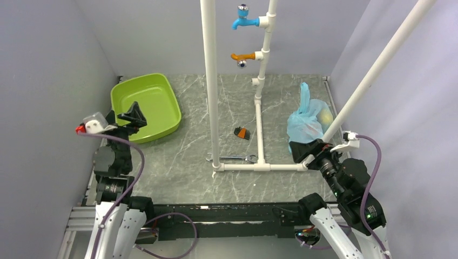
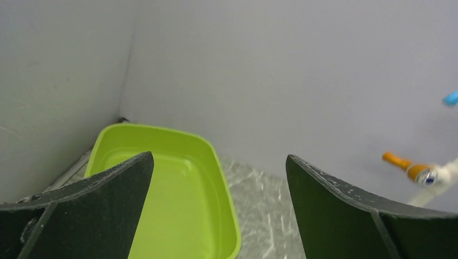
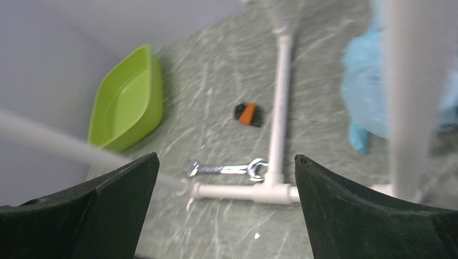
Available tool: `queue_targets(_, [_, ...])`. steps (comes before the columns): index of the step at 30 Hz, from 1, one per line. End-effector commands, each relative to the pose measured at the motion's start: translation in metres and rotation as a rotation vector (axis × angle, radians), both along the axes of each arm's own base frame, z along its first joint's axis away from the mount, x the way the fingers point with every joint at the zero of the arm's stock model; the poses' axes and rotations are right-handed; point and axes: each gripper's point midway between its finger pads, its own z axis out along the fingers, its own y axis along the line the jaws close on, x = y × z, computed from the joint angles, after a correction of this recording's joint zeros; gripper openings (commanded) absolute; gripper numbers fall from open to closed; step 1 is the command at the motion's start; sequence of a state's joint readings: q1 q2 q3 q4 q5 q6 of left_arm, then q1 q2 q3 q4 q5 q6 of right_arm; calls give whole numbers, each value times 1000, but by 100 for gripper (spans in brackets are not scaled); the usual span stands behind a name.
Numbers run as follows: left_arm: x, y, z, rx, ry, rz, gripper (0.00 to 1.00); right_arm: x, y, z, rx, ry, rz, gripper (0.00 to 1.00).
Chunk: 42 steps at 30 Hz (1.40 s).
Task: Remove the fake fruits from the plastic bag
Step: Pick up the plastic bag at the center of the board.
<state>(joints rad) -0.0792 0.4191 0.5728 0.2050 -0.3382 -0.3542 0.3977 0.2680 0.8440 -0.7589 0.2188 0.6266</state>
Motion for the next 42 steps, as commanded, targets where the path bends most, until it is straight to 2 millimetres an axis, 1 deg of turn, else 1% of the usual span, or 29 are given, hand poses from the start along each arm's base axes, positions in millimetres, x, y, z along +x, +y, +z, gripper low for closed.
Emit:
queue_targets(1, [14,-24,-21,122,175,-123,99,-22,58,32,-60,-165,403,100])
queue_targets(3, [15,-33,-21,165,186,-171,99,-27,76,30,-93,-155,529,100])
queue_targets(5, [13,-40,-20,199,169,-208,99,-24,91,24,-108,-106,622,100])
queue_targets(7, [10,-45,-19,223,147,-230,99,-8,102,7,-115,-1,659,100])
queue_targets(12, [10,-45,-21,236,148,-231,99,35,128,-18,-102,154,663,100])
queue_targets(15, [13,-44,-25,235,169,-228,99,62,139,-33,-219,218,536,100])
queue_targets(16, [14,-45,-26,237,175,-229,99,69,148,-44,-291,252,500,100])
queue_targets(18, [17,-46,-29,239,186,-236,99,87,141,-49,-412,271,331,100])
queue_targets(20, [18,-47,-31,242,194,-243,99,102,134,-60,-508,282,214,100])
queue_targets(23, [21,-49,-33,242,204,-253,99,126,118,-81,-652,313,59,100])
queue_targets(25, [21,-50,-33,246,209,-260,99,142,104,-90,-773,336,-55,100])
queue_targets(26, [22,-51,-34,246,210,-262,99,150,93,-90,-835,344,-140,100])
queue_targets(27, [22,-51,-34,247,211,-264,99,158,87,-94,-883,362,-188,99])
queue_targets(29, [22,-52,-35,249,211,-269,99,175,76,-97,-932,398,-266,99])
queue_targets(31, [23,-53,-36,251,215,-272,99,194,71,-107,-991,431,-289,99])
queue_targets(33, [24,-53,-37,253,220,-275,99,206,61,-122,-1063,497,-314,99])
queue_targets(35, [24,-53,-37,253,225,-274,99,202,45,-140,-1129,596,-366,99])
queue_targets(37, [24,-53,-37,252,225,-275,99,191,37,-162,-1152,659,-387,99])
queue_targets(39, [25,-55,-36,254,222,-284,99,173,28,-185,-1125,705,-409,99])
queue_targets(42, [24,-57,-34,253,217,-292,99,147,18,-209,-1030,720,-418,97])
